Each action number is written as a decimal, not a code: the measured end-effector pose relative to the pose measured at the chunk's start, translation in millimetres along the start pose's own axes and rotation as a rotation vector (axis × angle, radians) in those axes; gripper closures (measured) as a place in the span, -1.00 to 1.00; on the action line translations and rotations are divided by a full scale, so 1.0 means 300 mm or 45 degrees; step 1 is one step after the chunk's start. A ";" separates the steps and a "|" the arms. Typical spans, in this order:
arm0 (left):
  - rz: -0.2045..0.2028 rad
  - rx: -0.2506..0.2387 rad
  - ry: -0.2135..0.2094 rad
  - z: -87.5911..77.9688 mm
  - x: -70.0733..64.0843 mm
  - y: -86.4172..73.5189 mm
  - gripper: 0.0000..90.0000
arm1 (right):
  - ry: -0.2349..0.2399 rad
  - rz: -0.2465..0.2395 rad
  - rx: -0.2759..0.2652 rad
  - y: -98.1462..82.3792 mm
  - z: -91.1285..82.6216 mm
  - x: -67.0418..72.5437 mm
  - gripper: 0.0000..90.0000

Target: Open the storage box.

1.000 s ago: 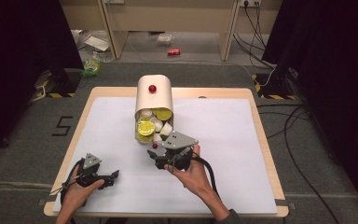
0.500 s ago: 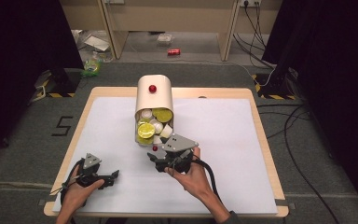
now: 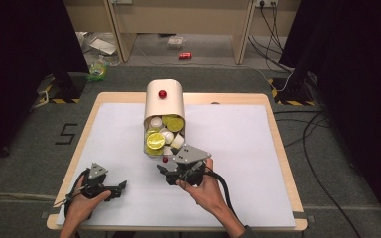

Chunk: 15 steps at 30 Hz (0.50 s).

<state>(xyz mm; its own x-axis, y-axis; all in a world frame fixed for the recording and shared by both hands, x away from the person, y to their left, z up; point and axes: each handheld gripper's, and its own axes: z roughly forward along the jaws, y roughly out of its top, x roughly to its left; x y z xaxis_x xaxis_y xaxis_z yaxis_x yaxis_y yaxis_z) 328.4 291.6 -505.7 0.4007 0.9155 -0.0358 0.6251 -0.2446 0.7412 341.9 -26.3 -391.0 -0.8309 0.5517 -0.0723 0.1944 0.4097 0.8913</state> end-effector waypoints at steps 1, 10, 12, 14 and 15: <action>0.000 0.000 0.000 0.000 0.000 0.000 -0.83 | -0.003 0.008 -0.005 -0.001 0.000 0.001 -0.22; 0.000 0.000 0.000 0.000 0.000 0.000 -0.83 | -0.019 0.037 -0.053 0.006 -0.003 -0.002 -0.20; 0.000 0.000 0.000 0.000 0.000 0.000 -0.83 | -0.031 0.039 -0.063 0.009 -0.004 -0.007 -0.21; -0.001 0.000 0.000 0.000 0.000 0.000 -0.83 | -0.039 0.048 -0.072 0.010 -0.002 -0.012 -0.21; 0.000 0.000 -0.001 0.000 0.000 0.000 -0.83 | -0.044 0.047 -0.079 0.010 -0.001 -0.014 -0.21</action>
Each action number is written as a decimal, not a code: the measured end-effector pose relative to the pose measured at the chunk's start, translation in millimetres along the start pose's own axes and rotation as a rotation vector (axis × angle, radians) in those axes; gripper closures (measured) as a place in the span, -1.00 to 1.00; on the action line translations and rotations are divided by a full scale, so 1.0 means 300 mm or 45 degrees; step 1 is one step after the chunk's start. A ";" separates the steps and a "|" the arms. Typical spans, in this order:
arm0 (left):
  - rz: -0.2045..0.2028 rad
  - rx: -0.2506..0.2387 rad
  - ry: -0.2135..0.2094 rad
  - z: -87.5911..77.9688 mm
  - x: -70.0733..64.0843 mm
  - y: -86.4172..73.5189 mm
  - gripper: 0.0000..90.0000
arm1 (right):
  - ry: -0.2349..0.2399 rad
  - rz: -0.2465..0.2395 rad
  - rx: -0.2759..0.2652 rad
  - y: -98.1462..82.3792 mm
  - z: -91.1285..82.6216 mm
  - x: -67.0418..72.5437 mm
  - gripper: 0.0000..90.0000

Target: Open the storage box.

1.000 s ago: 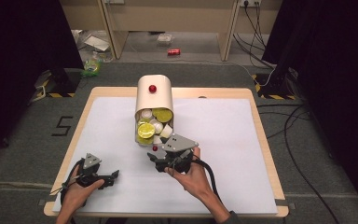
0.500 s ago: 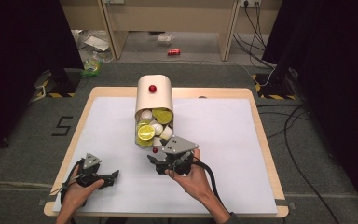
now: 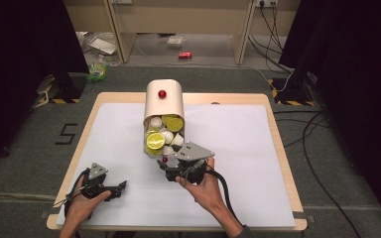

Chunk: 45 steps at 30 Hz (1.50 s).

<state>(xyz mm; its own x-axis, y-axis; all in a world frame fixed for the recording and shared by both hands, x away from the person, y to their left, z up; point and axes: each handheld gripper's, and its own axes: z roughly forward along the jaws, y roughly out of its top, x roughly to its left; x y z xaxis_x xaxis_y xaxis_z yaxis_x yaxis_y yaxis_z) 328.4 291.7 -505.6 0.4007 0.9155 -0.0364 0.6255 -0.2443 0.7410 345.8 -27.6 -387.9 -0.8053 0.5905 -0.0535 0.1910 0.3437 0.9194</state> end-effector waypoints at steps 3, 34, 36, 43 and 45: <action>0.000 0.000 0.000 0.000 0.000 0.000 -0.83 | -0.010 0.002 -0.001 0.004 0.004 -0.002 -0.23; 0.001 0.002 0.000 0.001 0.000 0.001 -0.83 | -0.058 -0.025 -0.025 0.052 0.101 0.003 -0.32; 0.002 0.003 0.000 0.001 0.000 0.001 -0.83 | -0.076 -0.040 -0.025 0.055 0.111 0.003 -0.32; 0.002 0.003 0.000 0.001 0.001 0.001 -0.83 | -0.108 -0.024 -0.030 0.059 0.122 -0.010 -0.34; 0.002 0.003 -0.001 0.001 0.001 0.001 -0.83 | -0.111 -0.014 -0.036 0.060 0.127 -0.013 -0.35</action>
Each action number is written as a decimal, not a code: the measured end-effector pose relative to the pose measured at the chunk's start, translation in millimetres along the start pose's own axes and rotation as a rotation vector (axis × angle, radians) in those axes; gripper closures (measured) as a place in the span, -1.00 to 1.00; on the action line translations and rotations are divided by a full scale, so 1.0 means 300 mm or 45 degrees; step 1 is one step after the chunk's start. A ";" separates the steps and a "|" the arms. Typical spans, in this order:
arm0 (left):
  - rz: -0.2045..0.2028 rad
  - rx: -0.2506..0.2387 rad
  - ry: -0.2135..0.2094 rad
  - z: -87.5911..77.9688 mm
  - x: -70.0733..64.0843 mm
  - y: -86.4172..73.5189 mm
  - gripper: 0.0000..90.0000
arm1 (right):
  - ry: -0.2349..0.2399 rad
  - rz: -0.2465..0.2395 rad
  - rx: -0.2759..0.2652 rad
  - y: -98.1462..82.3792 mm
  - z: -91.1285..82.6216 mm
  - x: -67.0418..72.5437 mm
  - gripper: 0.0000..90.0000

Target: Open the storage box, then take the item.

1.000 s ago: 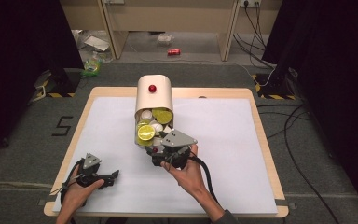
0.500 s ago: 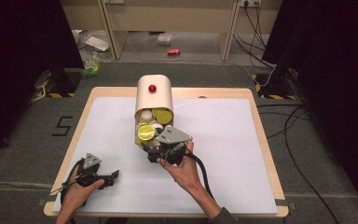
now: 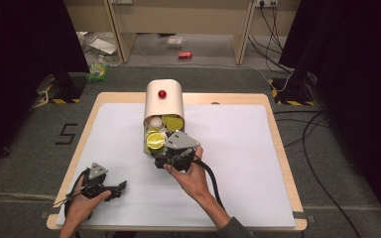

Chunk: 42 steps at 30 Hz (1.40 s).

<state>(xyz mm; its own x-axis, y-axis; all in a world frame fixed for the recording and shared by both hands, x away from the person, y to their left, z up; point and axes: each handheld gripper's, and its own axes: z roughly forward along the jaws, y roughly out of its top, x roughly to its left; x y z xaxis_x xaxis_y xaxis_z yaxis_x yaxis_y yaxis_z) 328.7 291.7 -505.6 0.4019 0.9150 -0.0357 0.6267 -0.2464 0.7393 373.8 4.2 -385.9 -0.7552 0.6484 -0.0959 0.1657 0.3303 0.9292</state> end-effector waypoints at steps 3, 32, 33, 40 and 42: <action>-0.001 0.000 0.000 0.000 0.000 0.000 -0.83 | -0.002 0.018 -0.003 0.008 0.017 0.004 -0.36; 0.000 0.001 0.000 0.000 0.000 0.000 -0.83 | -0.004 -0.029 0.101 0.013 0.092 0.023 -0.15; 0.001 0.000 0.001 0.000 0.000 0.000 -0.83 | -0.004 -0.029 0.101 0.013 0.092 0.023 -0.15; 0.000 -0.001 0.000 0.000 0.000 0.000 -0.83 | -0.005 -0.022 0.070 0.023 0.072 0.015 -0.14; 0.000 -0.001 0.001 0.000 0.000 0.000 -0.83 | -0.001 -0.016 0.057 0.027 0.057 0.007 -0.14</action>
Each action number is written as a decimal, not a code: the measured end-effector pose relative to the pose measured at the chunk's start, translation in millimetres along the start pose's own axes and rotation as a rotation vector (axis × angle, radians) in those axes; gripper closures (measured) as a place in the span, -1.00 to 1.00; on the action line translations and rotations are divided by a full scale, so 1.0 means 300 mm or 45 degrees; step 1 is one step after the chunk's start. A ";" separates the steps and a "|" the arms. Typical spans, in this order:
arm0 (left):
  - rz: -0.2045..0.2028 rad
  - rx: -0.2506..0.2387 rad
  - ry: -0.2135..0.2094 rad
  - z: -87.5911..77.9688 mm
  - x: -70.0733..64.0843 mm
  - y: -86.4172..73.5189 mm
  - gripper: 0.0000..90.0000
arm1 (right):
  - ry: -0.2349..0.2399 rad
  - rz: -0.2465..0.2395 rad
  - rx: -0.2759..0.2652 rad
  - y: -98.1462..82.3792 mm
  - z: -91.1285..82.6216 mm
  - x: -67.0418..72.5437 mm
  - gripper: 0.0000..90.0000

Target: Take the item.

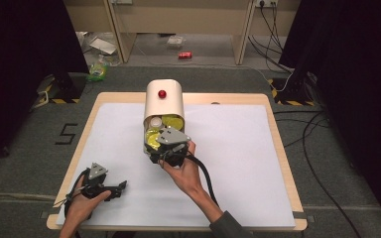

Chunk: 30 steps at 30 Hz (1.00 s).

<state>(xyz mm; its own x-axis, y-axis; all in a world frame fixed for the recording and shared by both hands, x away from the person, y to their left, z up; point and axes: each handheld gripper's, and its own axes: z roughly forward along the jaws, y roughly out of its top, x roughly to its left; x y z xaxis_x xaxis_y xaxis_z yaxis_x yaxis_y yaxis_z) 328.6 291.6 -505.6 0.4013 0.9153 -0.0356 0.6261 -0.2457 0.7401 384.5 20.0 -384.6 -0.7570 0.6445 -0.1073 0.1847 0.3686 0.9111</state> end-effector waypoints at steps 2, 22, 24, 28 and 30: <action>0.000 0.001 0.000 0.000 0.000 0.000 -0.83 | 0.004 0.016 -0.016 0.004 -0.012 -0.005 -0.14; 0.000 -0.002 0.000 0.000 -0.001 0.000 -0.83 | -0.045 0.068 -0.107 0.016 -0.234 -0.104 -0.14; 0.000 -0.002 0.000 0.000 0.000 0.000 -0.83 | -0.054 0.067 -0.114 0.012 -0.245 -0.114 -0.14; 0.000 -0.002 0.002 0.000 -0.001 0.000 -0.83 | -0.093 0.077 -0.121 -0.007 -0.294 -0.148 -0.14; 0.000 -0.002 0.002 0.000 -0.001 0.000 -0.83 | -0.109 0.083 -0.119 -0.022 -0.317 -0.163 -0.14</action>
<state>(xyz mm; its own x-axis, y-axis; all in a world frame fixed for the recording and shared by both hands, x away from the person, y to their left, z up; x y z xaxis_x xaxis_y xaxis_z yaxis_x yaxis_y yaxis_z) 328.5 291.3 -505.7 0.4004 0.9157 -0.0349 0.6253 -0.2452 0.7408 360.6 -77.6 -347.4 -0.6882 0.7214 -0.0767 0.1692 0.2625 0.9500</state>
